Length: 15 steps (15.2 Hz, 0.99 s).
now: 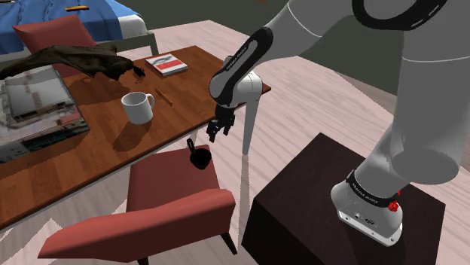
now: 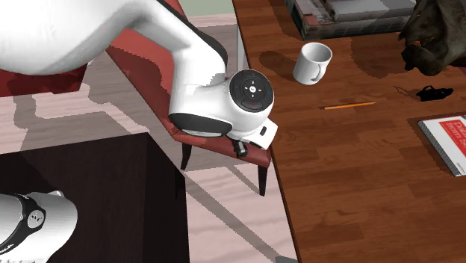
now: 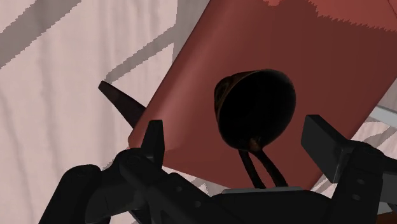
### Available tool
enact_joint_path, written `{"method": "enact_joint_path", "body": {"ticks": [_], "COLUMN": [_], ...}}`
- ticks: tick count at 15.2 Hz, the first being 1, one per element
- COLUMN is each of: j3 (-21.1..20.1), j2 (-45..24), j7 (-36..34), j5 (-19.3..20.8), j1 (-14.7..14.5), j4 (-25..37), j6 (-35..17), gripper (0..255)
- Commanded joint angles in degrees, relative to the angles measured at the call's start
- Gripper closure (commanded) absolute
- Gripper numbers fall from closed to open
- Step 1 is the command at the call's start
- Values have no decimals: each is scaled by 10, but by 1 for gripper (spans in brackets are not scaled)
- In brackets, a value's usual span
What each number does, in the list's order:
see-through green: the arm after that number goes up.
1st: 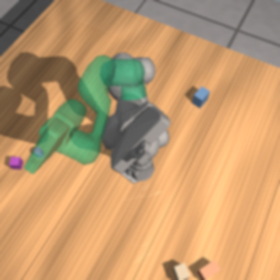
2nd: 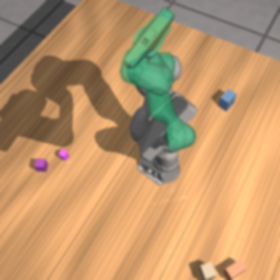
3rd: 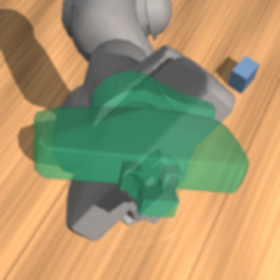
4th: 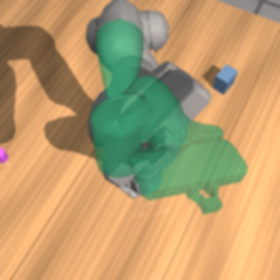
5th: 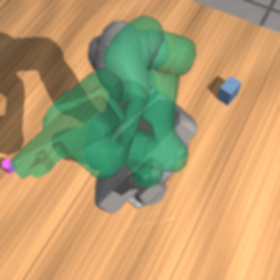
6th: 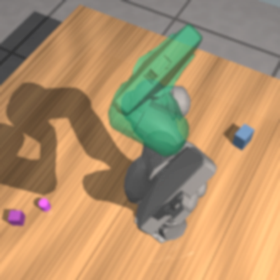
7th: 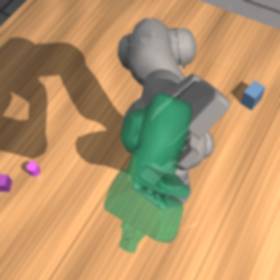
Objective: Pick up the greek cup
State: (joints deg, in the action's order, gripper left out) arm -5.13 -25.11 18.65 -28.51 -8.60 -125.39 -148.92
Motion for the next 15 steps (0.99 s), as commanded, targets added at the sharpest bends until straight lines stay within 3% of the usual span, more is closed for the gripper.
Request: {"method": "enact_joint_path", "body": {"ticks": [1, 5, 14, 15], "j3": [-9, -24, -32, -32], "j2": [-44, -121, -176, -175], "j7": [10, 22, 41, 41], "j5": [-7, -15, -23, -24], "j1": [2, 1, 6, 6], "j4": [40, 112, 134, 133], "j6": [-5, -13, -45, -45], "gripper": [0, 0, 0, 255]}}
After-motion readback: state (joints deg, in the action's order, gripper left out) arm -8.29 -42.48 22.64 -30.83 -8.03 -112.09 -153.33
